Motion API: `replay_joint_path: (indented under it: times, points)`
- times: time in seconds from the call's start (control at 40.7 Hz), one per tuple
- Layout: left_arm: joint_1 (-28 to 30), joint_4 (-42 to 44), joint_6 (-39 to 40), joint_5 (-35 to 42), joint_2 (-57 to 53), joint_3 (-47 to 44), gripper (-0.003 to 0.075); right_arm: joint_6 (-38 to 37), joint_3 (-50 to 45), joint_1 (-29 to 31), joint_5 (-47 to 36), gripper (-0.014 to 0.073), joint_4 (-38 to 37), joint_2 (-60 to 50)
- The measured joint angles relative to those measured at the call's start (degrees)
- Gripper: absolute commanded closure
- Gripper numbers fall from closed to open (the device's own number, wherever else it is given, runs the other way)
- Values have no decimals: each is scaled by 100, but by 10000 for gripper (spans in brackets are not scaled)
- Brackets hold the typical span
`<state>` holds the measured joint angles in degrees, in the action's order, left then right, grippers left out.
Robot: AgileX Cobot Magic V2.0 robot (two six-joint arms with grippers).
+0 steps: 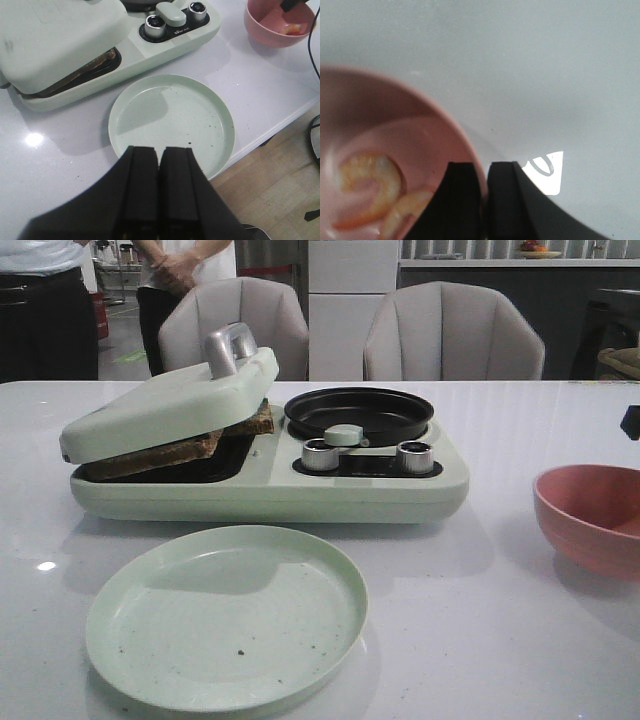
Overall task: Make breakfast with bread and shrimp
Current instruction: 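Grasp the rim of the pink bowl with the right gripper, then lift the pink bowl with the right gripper over the frying pan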
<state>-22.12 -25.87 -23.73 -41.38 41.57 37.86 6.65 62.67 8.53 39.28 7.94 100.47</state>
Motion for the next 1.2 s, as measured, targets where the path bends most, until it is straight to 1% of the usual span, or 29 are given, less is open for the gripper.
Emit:
replay_joint_path:
  times: [0.147,0.319,0.417,0.54,0.614,0.687,0.835,0.982,1.104,1.203]
  points:
    - [0,0,0,0,0,0,619,0,22,0,-9,554,-58,0]
    - [0,0,0,0,0,0,619,0,22,-24,-9,557,-223,-33]
    - [0,0,0,0,0,0,619,0,22,-151,-13,548,-515,-194]
    - [0,0,0,0,0,0,619,0,34,-502,-34,549,-1147,-598]
    - [0,0,0,0,0,0,619,-136,158,-812,-9,549,-1607,-877]
    - [0,0,0,0,0,0,619,-449,423,-1128,61,549,-2083,-1058]
    - [0,0,0,0,0,0,619,-1261,1201,-1886,414,549,-3282,-1139]
    - [0,0,0,0,0,0,619,-2076,2019,-2746,852,549,-4589,-850]
    - [0,0,3,0,0,0,619,-2490,2636,-3240,1107,549,-5367,-406]
    - [0,0,3,0,0,0,619,-2694,3126,-3510,1276,549,-5850,-9]
